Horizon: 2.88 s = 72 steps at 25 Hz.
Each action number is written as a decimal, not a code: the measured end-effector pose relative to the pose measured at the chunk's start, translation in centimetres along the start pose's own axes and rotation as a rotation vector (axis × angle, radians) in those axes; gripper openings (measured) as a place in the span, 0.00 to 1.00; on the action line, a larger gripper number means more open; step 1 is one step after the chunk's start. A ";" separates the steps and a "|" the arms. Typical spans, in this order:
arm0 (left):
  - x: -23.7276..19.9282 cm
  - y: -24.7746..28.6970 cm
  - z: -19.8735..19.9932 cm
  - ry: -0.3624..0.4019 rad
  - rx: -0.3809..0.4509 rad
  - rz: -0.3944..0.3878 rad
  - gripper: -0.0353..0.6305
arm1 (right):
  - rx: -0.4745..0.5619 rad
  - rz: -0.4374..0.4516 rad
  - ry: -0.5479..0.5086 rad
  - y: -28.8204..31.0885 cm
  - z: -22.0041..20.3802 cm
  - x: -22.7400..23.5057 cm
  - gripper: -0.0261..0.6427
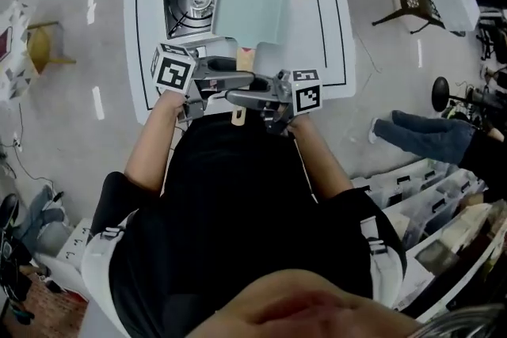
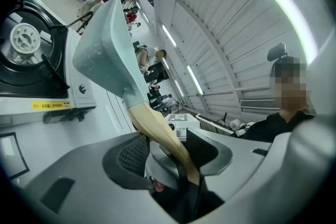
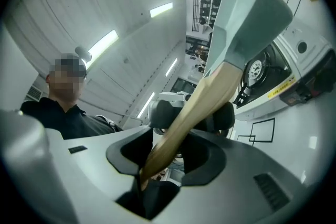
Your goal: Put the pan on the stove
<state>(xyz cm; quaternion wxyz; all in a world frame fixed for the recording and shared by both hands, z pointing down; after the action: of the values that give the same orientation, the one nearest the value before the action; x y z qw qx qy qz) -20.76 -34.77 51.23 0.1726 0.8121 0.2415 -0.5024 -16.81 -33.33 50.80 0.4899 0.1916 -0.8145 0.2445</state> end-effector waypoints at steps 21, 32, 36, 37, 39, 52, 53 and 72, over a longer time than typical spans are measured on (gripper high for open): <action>-8.8 -11.1 1.4 -0.069 0.195 0.076 0.39 | -0.195 0.030 0.119 9.0 1.3 10.2 0.29; -10.0 -11.0 0.6 -0.068 0.190 0.043 0.39 | -0.197 0.007 0.129 8.8 0.5 11.3 0.29; -10.1 -11.1 0.6 -0.069 0.199 0.037 0.39 | -0.193 0.001 0.131 8.8 0.5 11.4 0.29; -10.2 -11.1 0.5 -0.070 0.198 0.036 0.39 | -0.195 -0.003 0.131 8.8 0.4 11.5 0.29; -10.4 -11.1 0.5 -0.071 0.197 0.031 0.39 | -0.195 -0.007 0.131 8.8 0.3 11.7 0.29; -12.4 -12.9 0.1 -0.136 0.230 0.027 0.45 | -0.149 0.006 0.226 8.0 1.0 12.8 0.35; -12.9 -13.6 -0.1 -0.137 0.229 0.036 0.45 | -0.147 -0.002 0.228 7.5 1.1 12.9 0.36; 0.7 -20.7 3.3 0.550 0.538 0.380 0.08 | 0.345 -0.660 -0.884 -8.6 7.9 -1.4 0.09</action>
<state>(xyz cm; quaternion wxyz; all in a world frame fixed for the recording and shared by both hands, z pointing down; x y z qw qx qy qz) -34.67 -19.28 48.36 -0.0268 0.9619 -0.0152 -0.2716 -17.01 -44.74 48.19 0.1149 0.5965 -0.7874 0.1046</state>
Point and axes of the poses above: the fingertips, and each gripper's own axes: y forward along the fingers, x to its right, z out of its top, the point moved 3 cm from there along -y, backward along the fingers, and after that the axes turned 1 degree about z, right-handed, at the moved point
